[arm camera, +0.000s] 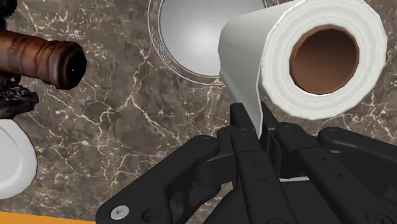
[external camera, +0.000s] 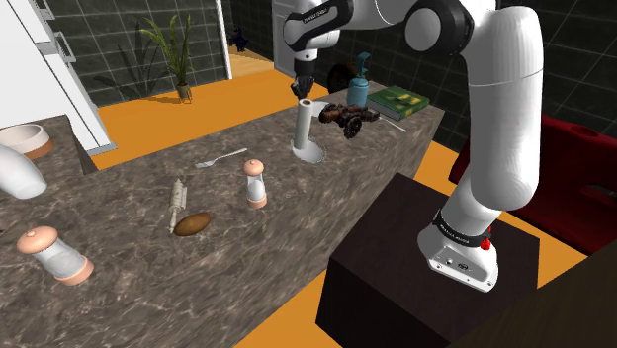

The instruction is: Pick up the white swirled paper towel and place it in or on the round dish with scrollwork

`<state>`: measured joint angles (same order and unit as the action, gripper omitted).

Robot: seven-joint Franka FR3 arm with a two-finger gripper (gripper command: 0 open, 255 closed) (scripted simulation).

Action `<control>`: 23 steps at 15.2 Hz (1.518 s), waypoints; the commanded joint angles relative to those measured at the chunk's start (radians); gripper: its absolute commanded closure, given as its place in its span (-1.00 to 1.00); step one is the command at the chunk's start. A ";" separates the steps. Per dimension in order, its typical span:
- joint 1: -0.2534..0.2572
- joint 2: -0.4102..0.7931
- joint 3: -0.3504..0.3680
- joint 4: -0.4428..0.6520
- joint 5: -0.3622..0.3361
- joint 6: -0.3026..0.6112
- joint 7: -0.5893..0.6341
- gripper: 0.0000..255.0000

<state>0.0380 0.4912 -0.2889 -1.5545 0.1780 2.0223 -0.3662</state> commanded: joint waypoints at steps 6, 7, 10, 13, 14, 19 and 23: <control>-0.001 0.024 0.005 -0.031 0.009 0.055 -0.007 1.00; -0.001 0.024 0.005 -0.031 0.009 0.055 -0.007 1.00; -0.001 0.024 0.005 -0.031 0.009 0.055 -0.007 1.00; -0.001 0.024 0.005 -0.031 0.009 0.055 -0.007 -1.00; -0.001 0.024 0.005 -0.031 0.009 0.055 -0.007 -1.00; -0.001 0.011 0.002 -0.017 0.004 0.028 -0.004 -1.00; -0.001 -0.020 -0.004 0.032 -0.007 -0.050 0.004 -1.00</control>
<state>0.0389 0.4676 -0.2932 -1.5391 0.1708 1.9861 -0.3632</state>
